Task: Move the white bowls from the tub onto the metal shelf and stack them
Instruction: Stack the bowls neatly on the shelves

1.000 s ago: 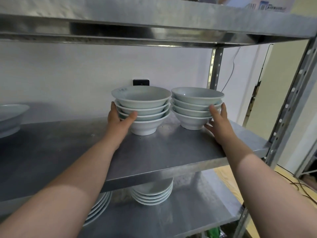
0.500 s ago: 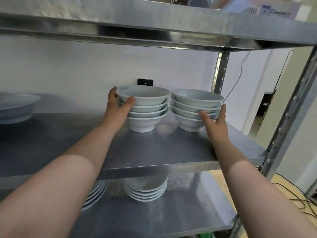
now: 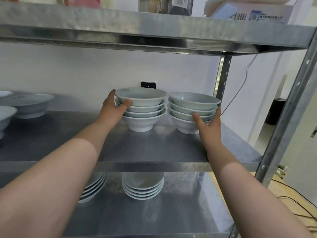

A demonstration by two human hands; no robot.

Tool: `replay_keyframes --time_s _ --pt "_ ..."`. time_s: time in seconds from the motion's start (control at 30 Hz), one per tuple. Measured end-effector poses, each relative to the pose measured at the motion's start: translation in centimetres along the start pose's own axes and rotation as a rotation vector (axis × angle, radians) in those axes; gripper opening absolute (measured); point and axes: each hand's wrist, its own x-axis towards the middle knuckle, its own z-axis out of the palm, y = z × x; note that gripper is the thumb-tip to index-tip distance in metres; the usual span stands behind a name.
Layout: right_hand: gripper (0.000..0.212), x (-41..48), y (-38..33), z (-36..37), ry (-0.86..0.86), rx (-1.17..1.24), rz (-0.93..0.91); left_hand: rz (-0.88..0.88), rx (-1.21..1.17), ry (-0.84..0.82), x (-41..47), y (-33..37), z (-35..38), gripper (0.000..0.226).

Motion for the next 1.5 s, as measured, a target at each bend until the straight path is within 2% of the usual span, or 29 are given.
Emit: replay_keyframes --time_s 0.07,0.1,0.2,0.27,0.3,0.37,0.47,0.67,0.8,0.9,1.0,1.1,1.17,1.3,1.5 --pt "0.108 -0.1 -0.4 -0.3 0.040 -0.078 -0.084 0.088 0.114 0.035 0.0 0.4 -0.5 0.065" --pt "0.105 -0.2 -0.5 -0.5 0.043 -0.143 -0.131 0.190 0.185 0.031 0.1 0.6 -0.8 0.058" --pt "0.078 0.5 -1.7 -1.6 0.017 -0.377 -0.369 0.522 0.489 -0.103 0.7 1.5 -1.7 0.045" --pt "0.054 1.9 -2.3 -2.4 -0.046 -0.544 -0.548 0.571 0.641 -0.168 0.9 2.3 -2.0 0.034" --pt "0.050 2.8 -2.6 -2.8 -0.093 -0.623 -0.603 0.581 0.675 -0.179 1.1 2.7 -2.0 0.030" --pt "0.044 3.8 -4.0 -3.7 -0.202 -0.739 -0.584 0.587 0.729 -0.216 1.7 3.1 -2.1 0.027" --pt "0.022 4.2 -6.2 -4.6 -0.350 -0.735 -0.467 0.571 0.747 -0.290 2.4 3.7 -2.5 0.028" --pt "0.024 5.1 -8.2 -4.3 -0.466 -0.988 -0.487 0.589 0.925 -0.353 2.4 5.0 -2.5 0.021" --pt "0.022 4.8 -8.3 -3.5 -0.366 -1.036 -0.441 0.616 0.954 -0.297 1.9 5.3 -2.6 0.021" --pt "0.034 4.4 -7.8 -3.0 -0.282 -0.996 -0.435 0.592 0.945 -0.235 1.8 5.1 -3.2 0.026" --pt "0.032 4.3 -8.2 -2.3 -0.195 -0.957 -0.511 0.592 0.882 -0.115 2.5 5.2 -5.1 0.025" --pt "0.030 4.0 -9.5 -1.1 -0.091 -0.904 -0.672 0.647 0.824 0.028 3.2 5.5 -7.7 0.026" --pt "0.029 3.7 -10.8 0.3 -0.082 -0.876 -0.775 0.682 0.823 0.084 3.6 5.5 -9.2 0.027" --pt "0.028 2.1 -12.9 4.1 -0.139 -0.819 -0.866 0.681 0.844 0.150 4.4 4.5 -11.6 0.024" --pt "0.042 0.0 -12.5 10.2 -0.370 -0.829 -0.738 0.578 0.921 0.181 5.3 1.5 -14.6 0.020"
